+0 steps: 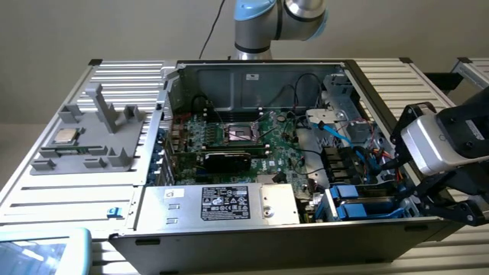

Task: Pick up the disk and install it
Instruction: 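Insert the first disk wire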

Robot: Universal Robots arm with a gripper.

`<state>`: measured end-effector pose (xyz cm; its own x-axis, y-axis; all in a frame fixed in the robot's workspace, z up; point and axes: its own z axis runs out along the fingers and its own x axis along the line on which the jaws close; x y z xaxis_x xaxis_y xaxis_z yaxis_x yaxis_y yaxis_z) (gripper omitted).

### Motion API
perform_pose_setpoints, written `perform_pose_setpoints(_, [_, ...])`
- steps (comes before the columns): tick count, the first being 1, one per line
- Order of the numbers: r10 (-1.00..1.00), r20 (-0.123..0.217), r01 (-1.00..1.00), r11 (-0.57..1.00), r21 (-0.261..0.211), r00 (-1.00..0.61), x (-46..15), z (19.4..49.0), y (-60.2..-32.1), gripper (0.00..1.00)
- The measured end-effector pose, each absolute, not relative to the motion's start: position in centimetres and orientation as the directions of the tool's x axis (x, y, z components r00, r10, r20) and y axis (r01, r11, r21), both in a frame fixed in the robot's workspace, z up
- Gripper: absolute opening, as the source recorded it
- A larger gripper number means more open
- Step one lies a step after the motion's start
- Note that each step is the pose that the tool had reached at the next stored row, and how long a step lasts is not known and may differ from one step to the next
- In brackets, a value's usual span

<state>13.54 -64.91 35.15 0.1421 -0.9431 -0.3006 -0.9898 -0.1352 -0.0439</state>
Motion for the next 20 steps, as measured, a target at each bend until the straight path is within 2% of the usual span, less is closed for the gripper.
perform_pose_setpoints(5, [-0.931,-0.314,-0.983,-0.180,-0.046,0.185,13.6,34.7,-64.9,0.46])
perform_pose_setpoints(12, [-0.917,-0.315,-0.968,-0.245,-0.046,0.247,13.8,34.1,-64.9,0.46])
perform_pose_setpoints(20, [-0.915,-0.316,-0.967,-0.250,-0.043,0.251,14.1,34.1,-64.9,0.46])
